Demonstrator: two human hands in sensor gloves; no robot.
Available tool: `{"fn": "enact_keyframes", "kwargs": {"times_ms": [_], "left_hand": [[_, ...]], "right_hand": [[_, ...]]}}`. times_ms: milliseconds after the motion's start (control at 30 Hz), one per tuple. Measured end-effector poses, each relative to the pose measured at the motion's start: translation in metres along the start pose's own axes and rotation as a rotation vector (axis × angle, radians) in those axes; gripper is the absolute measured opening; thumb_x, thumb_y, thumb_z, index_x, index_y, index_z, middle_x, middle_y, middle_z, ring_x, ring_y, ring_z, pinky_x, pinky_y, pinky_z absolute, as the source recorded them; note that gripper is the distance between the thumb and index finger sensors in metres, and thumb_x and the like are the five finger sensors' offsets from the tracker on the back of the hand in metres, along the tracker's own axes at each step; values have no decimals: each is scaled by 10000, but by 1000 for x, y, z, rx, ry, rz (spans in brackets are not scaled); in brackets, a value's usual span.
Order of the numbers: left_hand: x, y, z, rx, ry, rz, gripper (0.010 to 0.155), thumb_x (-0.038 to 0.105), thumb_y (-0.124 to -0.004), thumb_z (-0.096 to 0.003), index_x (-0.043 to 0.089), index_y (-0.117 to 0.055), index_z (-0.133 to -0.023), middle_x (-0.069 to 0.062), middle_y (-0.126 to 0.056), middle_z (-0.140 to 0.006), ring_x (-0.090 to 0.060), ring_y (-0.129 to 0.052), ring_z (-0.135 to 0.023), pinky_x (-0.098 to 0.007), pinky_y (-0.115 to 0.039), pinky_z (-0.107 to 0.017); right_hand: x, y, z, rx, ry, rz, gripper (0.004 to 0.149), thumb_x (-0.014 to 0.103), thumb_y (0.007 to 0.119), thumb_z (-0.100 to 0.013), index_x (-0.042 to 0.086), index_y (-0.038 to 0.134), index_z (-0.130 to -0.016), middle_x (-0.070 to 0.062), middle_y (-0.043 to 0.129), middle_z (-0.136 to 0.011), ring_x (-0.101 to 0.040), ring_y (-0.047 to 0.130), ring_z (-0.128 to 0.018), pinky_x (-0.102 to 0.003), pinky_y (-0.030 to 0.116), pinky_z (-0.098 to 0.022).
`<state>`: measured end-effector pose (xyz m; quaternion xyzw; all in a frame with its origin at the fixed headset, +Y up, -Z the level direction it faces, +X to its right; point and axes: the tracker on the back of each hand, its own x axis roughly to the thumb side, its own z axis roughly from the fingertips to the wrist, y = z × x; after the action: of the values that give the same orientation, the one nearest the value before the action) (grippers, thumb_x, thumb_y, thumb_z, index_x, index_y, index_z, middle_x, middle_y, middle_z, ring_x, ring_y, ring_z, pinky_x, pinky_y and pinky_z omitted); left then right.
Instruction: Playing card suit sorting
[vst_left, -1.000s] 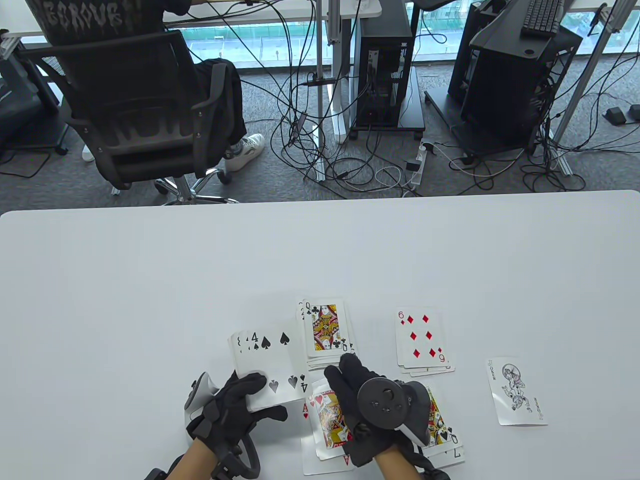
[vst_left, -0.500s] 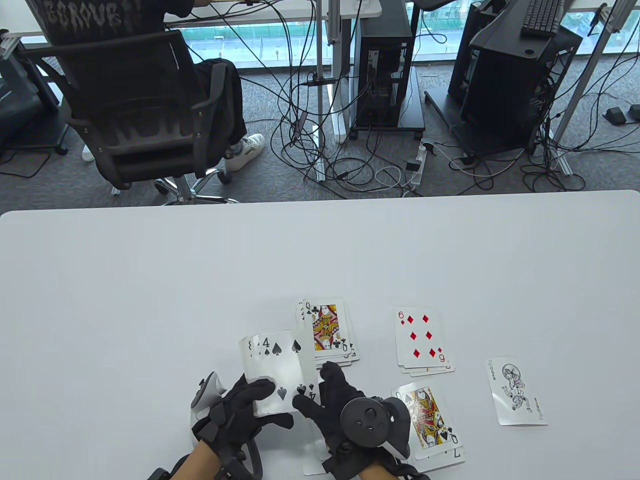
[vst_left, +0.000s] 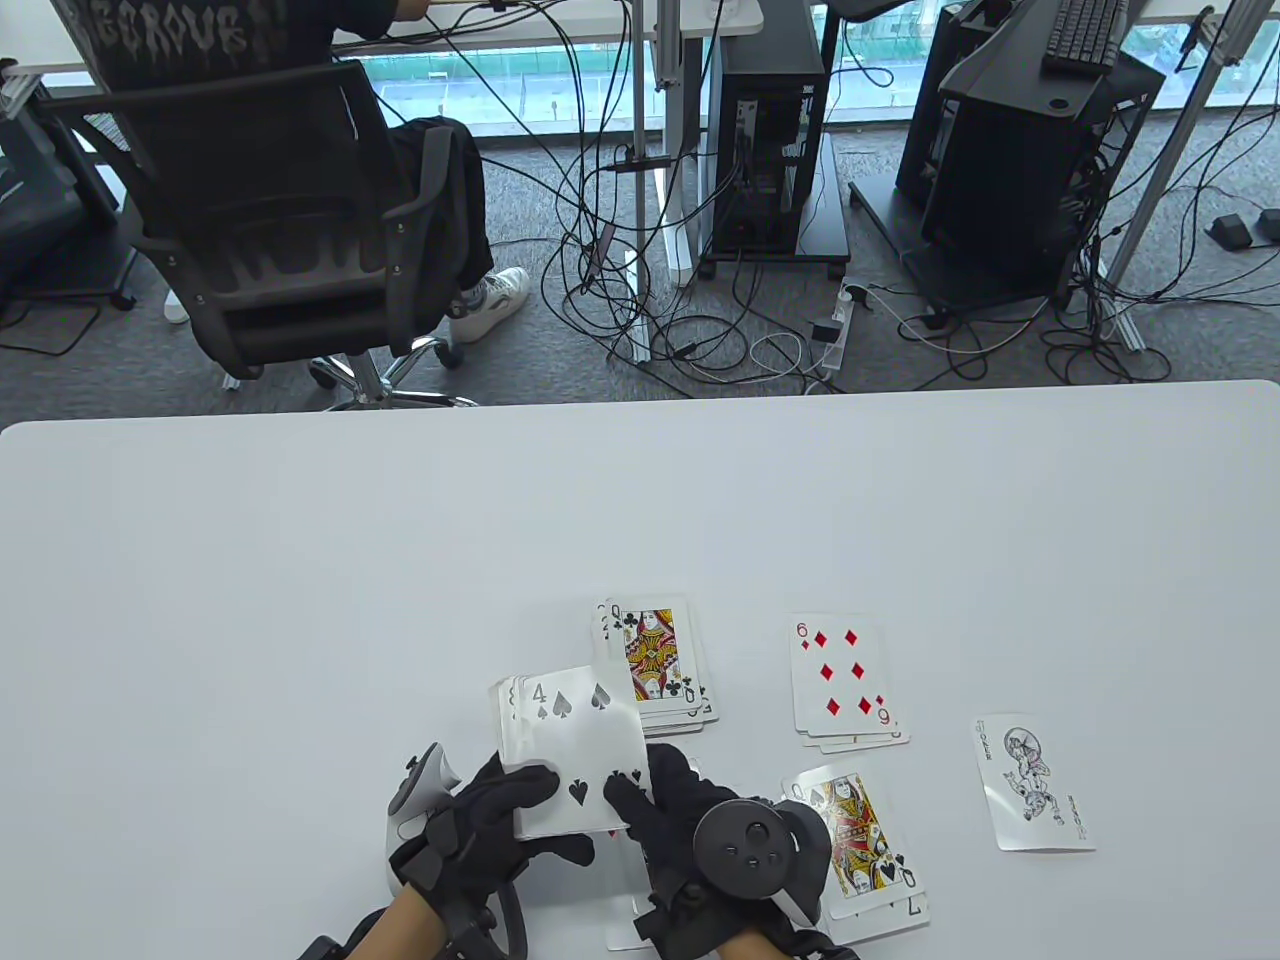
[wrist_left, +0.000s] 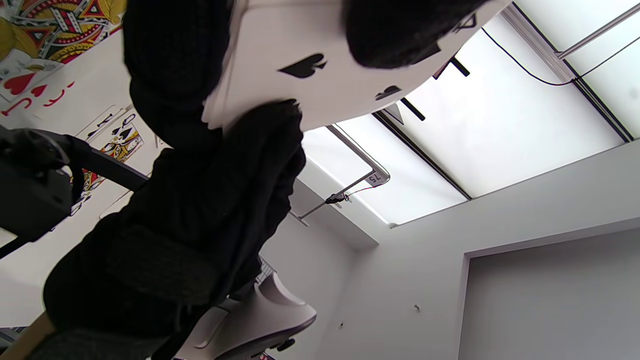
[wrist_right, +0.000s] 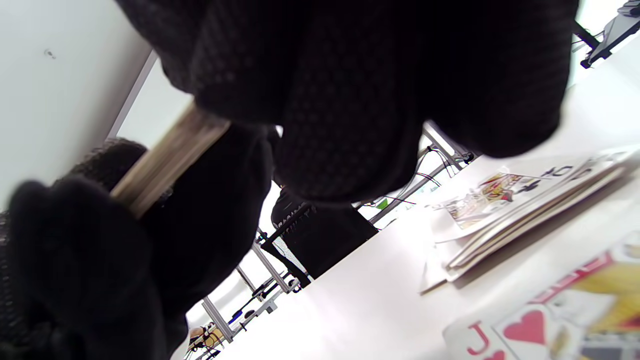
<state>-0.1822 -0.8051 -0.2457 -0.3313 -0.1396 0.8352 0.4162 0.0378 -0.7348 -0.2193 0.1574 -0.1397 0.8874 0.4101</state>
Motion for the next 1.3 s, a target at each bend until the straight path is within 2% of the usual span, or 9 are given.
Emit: {"fn": "enact_keyframes", "kwargs": {"times_ms": [233, 567, 667, 800, 900, 1067, 1167, 1300], "left_hand": [[1, 2, 1, 23, -10, 7, 506, 395, -699, -605, 365, -464, -1053, 63, -602, -1109, -273, -747, -986, -417, -833, -543], [4, 2, 2, 30, -36, 34, 508, 399, -697, -606, 361, -460, -1054, 62, -606, -1105, -270, -759, -978, -411, -840, -535], [5, 2, 2, 31, -44, 41, 507, 400, -696, -607, 360, -460, -1054, 61, -605, -1106, -270, -761, -977, -410, -841, -534], [7, 2, 3, 32, -56, 52, 505, 402, -695, -608, 360, -461, -1053, 63, -608, -1104, -269, -763, -976, -407, -843, -532], [8, 3, 3, 39, -59, 55, 507, 404, -694, -608, 361, -458, -1055, 65, -606, -1105, -266, -763, -976, -404, -843, -534], [8, 3, 4, 52, -59, 58, 507, 406, -692, -609, 361, -455, -1055, 65, -606, -1105, -265, -761, -978, -403, -844, -534], [8, 3, 4, 56, -58, 59, 507, 405, -692, -609, 361, -455, -1055, 65, -603, -1106, -267, -760, -978, -404, -843, -534], [8, 4, 5, 58, -57, 54, 507, 406, -692, -609, 361, -455, -1055, 64, -604, -1106, -266, -760, -978, -403, -843, -535]], "right_hand": [[-11, -8, -1, -41, 62, -3, 396, 233, 660, -516, -99, 727, -722, -12, 934, -349, -193, 1013, -250, -398, 898, -226], [-31, -29, -3, -109, 164, -108, 399, 228, 643, -524, -104, 726, -730, -12, 927, -344, -190, 1005, -245, -398, 893, -225], [-34, -41, -5, -143, 191, -154, 402, 231, 646, -527, -104, 726, -732, -13, 927, -342, -189, 1003, -242, -397, 891, -222], [-38, -62, -12, -177, 214, -124, 399, 224, 655, -527, -112, 735, -727, -24, 930, -333, -198, 1002, -232, -405, 888, -214], [-43, -85, -20, -129, 254, -45, 400, 209, 670, -521, -132, 745, -716, -47, 933, -316, -220, 999, -214, -423, 879, -199], [-50, -130, -25, 126, 383, 196, 403, 203, 678, -520, -143, 751, -711, -59, 935, -312, -234, 998, -210, -436, 875, -196], [-59, -145, -13, 249, 466, 286, 405, 208, 680, -520, -143, 753, -708, -59, 936, -310, -236, 999, -208, -438, 875, -194], [-78, -149, 12, 305, 557, 234, 405, 206, 689, -517, -150, 764, -695, -68, 940, -299, -246, 1000, -198, -446, 874, -186]]}}
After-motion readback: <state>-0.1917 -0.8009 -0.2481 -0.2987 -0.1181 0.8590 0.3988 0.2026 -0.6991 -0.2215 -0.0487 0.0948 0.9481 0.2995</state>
